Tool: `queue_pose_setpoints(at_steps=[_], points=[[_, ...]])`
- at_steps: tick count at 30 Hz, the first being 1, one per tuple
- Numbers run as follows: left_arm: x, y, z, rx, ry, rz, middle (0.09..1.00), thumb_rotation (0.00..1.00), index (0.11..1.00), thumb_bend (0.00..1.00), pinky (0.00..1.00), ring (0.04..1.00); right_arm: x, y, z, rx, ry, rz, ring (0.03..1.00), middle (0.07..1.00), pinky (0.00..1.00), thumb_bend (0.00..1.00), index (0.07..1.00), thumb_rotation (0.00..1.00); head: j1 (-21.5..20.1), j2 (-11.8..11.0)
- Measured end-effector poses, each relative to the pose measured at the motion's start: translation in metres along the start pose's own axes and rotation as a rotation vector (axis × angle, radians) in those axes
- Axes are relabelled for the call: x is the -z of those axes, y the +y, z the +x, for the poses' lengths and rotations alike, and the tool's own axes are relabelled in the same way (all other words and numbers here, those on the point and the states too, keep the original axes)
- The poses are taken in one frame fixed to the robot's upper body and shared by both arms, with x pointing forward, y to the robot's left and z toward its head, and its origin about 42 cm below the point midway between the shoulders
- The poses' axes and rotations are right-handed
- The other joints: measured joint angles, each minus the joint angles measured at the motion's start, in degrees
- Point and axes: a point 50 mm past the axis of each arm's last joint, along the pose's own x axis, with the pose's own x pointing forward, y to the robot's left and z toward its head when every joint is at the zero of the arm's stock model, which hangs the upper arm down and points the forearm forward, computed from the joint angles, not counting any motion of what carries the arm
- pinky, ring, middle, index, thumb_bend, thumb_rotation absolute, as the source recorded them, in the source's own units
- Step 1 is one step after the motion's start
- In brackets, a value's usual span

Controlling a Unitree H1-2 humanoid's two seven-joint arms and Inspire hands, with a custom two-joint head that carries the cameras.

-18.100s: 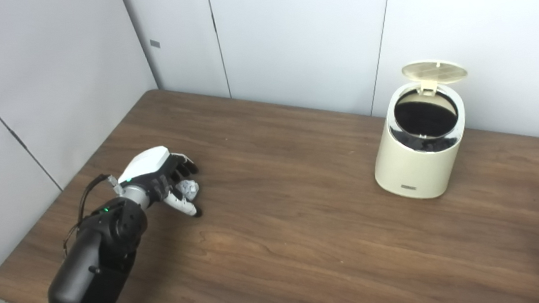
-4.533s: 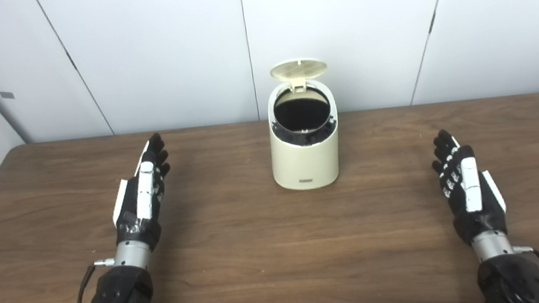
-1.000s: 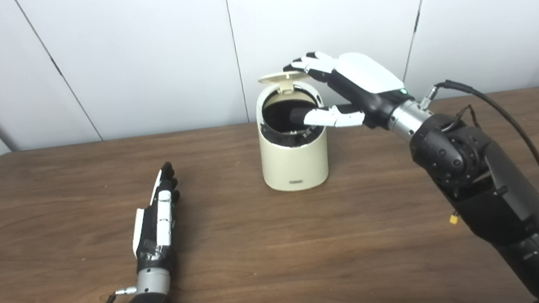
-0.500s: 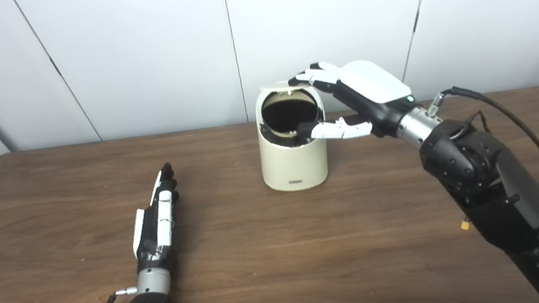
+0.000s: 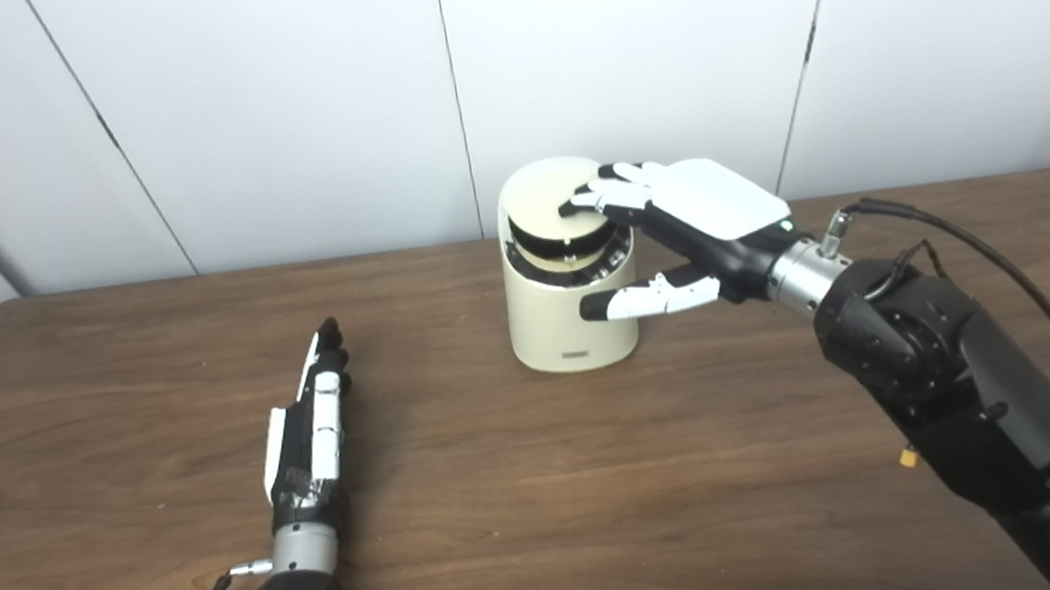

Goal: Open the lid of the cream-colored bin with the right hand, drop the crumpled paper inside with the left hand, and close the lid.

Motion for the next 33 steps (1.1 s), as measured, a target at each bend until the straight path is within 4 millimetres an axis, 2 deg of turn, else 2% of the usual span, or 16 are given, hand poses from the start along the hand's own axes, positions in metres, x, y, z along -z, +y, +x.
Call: queue_pose_setpoints(at_steps=[12, 14, 18, 33], points=[[0.000, -0.002, 0.000, 0.003, 0.000, 0.002, 1.000, 1.00, 1.000, 0.47, 1.00, 1.000, -0.007, 0.010, 0.003, -0.067, -0.001, -0.079, 1.000, 0.970, 1.00, 0.61, 0.888, 1.00, 0.4, 0.4], [0.000, -0.002, 0.000, 0.004, 0.000, 0.002, 1.000, 1.00, 1.000, 0.47, 1.00, 1.000, -0.007, 0.010, 0.003, -0.067, 0.000, -0.089, 1.000, 0.972, 1.00, 0.64, 0.880, 1.00, 0.4, 0.4], [0.000, -0.002, 0.000, 0.005, 0.000, 0.000, 1.000, 1.00, 1.000, 0.47, 1.00, 1.000, -0.008, 0.011, 0.002, -0.066, -0.007, -0.104, 1.000, 0.975, 1.00, 0.68, 0.872, 1.00, 0.4, 0.5], [0.000, -0.003, -0.002, 0.005, 0.000, -0.011, 1.000, 1.00, 1.000, 0.49, 1.00, 1.000, -0.008, 0.014, -0.008, -0.066, -0.008, -0.113, 1.000, 0.960, 1.00, 0.68, 0.866, 1.00, 0.5, 1.8]])
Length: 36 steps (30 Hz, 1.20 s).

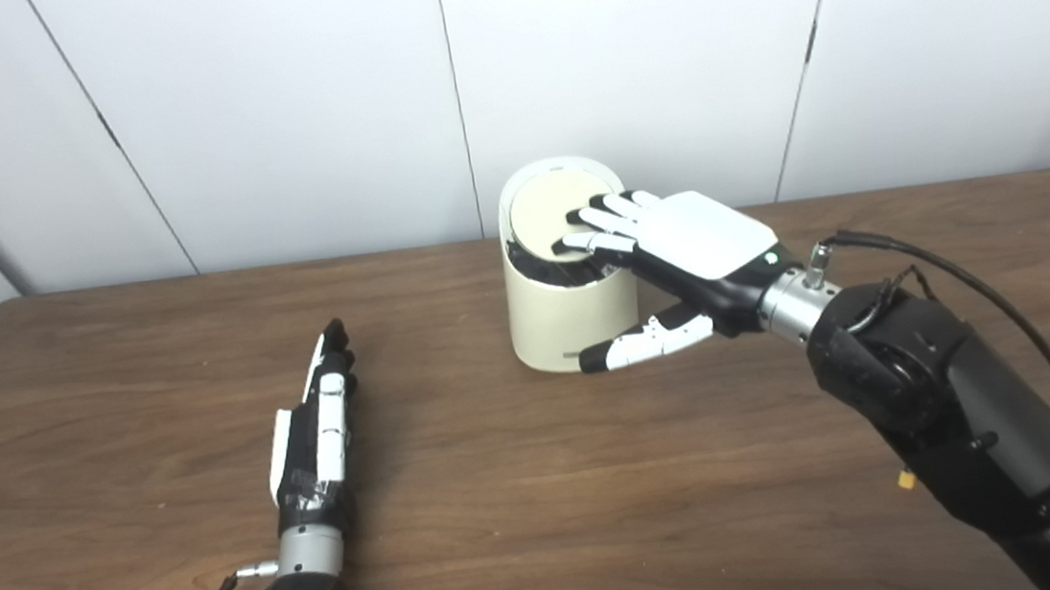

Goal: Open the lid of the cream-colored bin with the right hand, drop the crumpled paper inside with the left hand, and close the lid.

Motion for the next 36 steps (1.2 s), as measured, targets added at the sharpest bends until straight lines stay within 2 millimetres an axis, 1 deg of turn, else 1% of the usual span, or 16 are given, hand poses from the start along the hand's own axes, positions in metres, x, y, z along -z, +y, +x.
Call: queue_pose_setpoints(at_steps=[5, 8, 14, 17, 22, 26, 29, 31, 36], points=[[0.000, 0.000, 0.000, 0.001, 0.001, 0.000, 1.000, 1.00, 1.000, 0.51, 1.00, 1.000, 0.001, -0.001, -0.001, -0.009, 0.006, 0.004, 1.000, 0.946, 1.00, 0.67, 0.870, 1.00, 0.0, 0.0], [0.000, 0.000, -0.001, 0.001, 0.003, -0.001, 1.000, 1.00, 1.000, 0.52, 1.00, 1.000, 0.001, -0.001, -0.001, -0.009, 0.007, 0.005, 1.000, 0.945, 1.00, 0.66, 0.871, 1.00, 0.1, 0.4], [-0.001, -0.001, -0.002, 0.001, 0.006, -0.001, 1.000, 1.00, 1.000, 0.52, 1.00, 1.000, 0.001, -0.001, -0.002, -0.017, 0.008, 0.003, 1.000, 0.952, 1.00, 0.65, 0.883, 1.00, 0.1, 0.6], [-0.001, -0.001, -0.002, 0.002, 0.006, -0.001, 1.000, 1.00, 1.000, 0.50, 1.00, 1.000, 0.001, -0.001, -0.002, -0.016, 0.011, -0.006, 1.000, 0.946, 1.00, 0.65, 0.883, 1.00, 0.2, 0.7], [-0.001, -0.001, -0.003, 0.004, 0.005, 0.000, 1.000, 1.00, 1.000, 0.50, 1.00, 1.000, 0.000, -0.001, -0.001, -0.019, 0.017, -0.030, 1.000, 0.901, 1.00, 0.66, 0.843, 1.00, 0.3, 1.1], [-0.001, -0.002, -0.005, 0.002, 0.003, -0.009, 1.000, 1.00, 1.000, 0.49, 1.00, 1.000, 0.000, -0.008, 0.003, -0.011, 0.017, -0.051, 1.000, 0.872, 1.00, 0.66, 0.761, 1.00, 0.4, 1.2], [-0.001, -0.002, -0.006, 0.002, 0.002, -0.011, 1.000, 1.00, 1.000, 0.50, 1.00, 1.000, -0.001, -0.013, 0.006, -0.006, 0.016, -0.061, 1.000, 0.861, 1.00, 0.66, 0.707, 1.00, 0.4, 1.3], [-0.001, -0.002, -0.006, 0.001, 0.002, -0.013, 1.000, 1.00, 1.000, 0.50, 1.00, 1.000, -0.001, -0.016, 0.007, -0.008, 0.020, -0.065, 1.000, 0.855, 1.00, 0.66, 0.696, 1.00, 0.4, 1.3], [-0.001, -0.002, -0.006, -0.003, 0.003, -0.025, 1.000, 1.00, 1.000, 0.49, 1.00, 1.000, -0.001, -0.017, 0.008, -0.006, 0.029, -0.061, 1.000, 0.860, 1.00, 0.66, 0.719, 1.00, 0.4, 1.3]])
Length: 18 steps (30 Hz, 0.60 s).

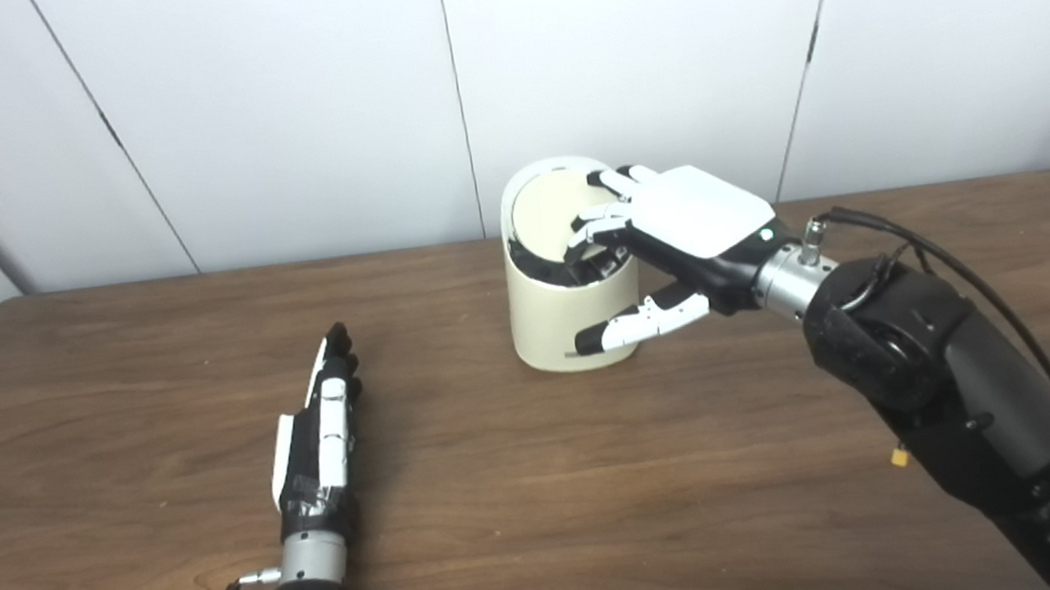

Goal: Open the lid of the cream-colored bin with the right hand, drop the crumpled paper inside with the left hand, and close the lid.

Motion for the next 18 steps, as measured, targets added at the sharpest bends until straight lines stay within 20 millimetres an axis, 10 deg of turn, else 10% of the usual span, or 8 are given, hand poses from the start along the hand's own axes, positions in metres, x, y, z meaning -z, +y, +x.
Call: queue_pose_setpoints(at_steps=[18], points=[[0.000, 0.001, 0.000, 0.000, 0.002, 0.009, 1.000, 1.00, 1.000, 0.48, 1.00, 1.000, -0.002, 0.013, -0.009, 0.020, 0.012, 0.137, 1.000, 0.968, 1.00, 0.59, 0.883, 1.00, 0.2, -0.2]])
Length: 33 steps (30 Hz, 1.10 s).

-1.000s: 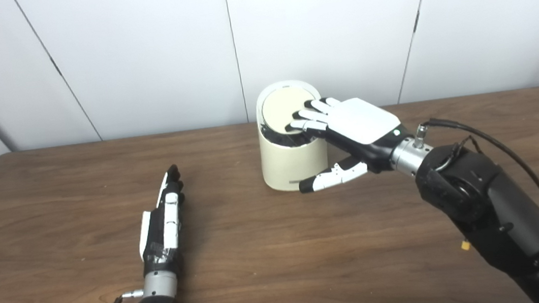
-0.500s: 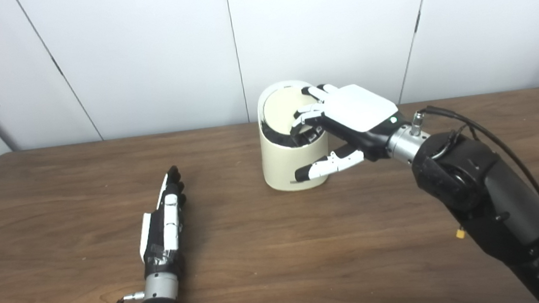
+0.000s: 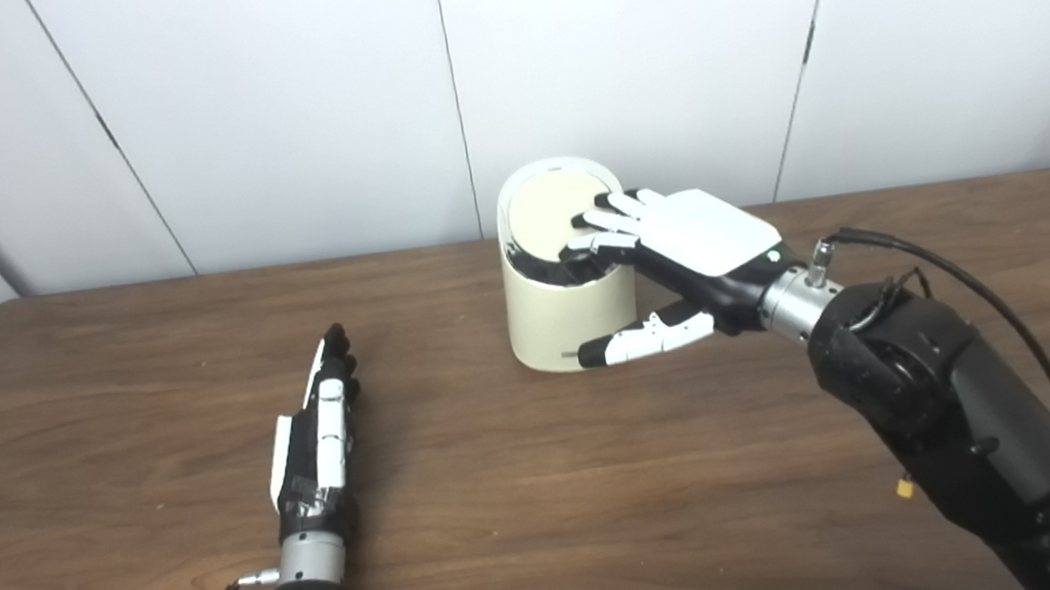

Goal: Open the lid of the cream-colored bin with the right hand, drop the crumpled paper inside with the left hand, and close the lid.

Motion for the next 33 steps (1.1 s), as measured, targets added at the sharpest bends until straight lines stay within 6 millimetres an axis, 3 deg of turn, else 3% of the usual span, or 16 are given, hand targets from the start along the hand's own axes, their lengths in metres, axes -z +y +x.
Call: queue_pose_setpoints(at_steps=[9, 16, 21, 27, 33], points=[[0.000, -0.001, 0.000, 0.004, 0.000, -0.001, 1.000, 0.92, 1.000, 0.49, 1.00, 1.000, -0.001, -0.015, 0.005, 0.092, 0.007, 0.152, 1.000, 0.970, 1.00, 0.59, 0.900, 1.00, 0.0, -0.2], [0.000, -0.001, 0.000, 0.004, 0.000, -0.002, 1.000, 0.92, 1.000, 0.47, 1.00, 1.000, 0.004, -0.035, 0.008, 0.148, 0.018, 0.181, 1.000, 0.976, 1.00, 0.54, 0.902, 1.00, -0.2, -0.4], [0.000, -0.001, 0.001, 0.004, -0.001, -0.003, 1.000, 0.92, 1.000, 0.48, 1.00, 1.000, 0.010, -0.040, 0.006, 0.165, 0.038, 0.182, 1.000, 0.974, 1.00, 0.56, 0.921, 1.00, -0.4, -0.4], [0.000, 0.000, 0.001, 0.001, -0.002, -0.002, 1.000, 0.93, 1.000, 0.50, 1.00, 1.000, 0.031, -0.048, -0.020, 0.233, 0.116, 0.195, 1.000, 0.975, 0.94, 0.50, 0.921, 1.00, -0.5, -0.4], [0.000, 0.003, 0.001, -0.001, -0.001, -0.005, 1.000, 0.94, 1.000, 0.49, 1.00, 1.000, 0.047, -0.022, -0.045, 0.191, 0.198, 0.243, 0.998, 0.968, 0.98, 0.51, 0.927, 1.00, -1.0, -0.3]])
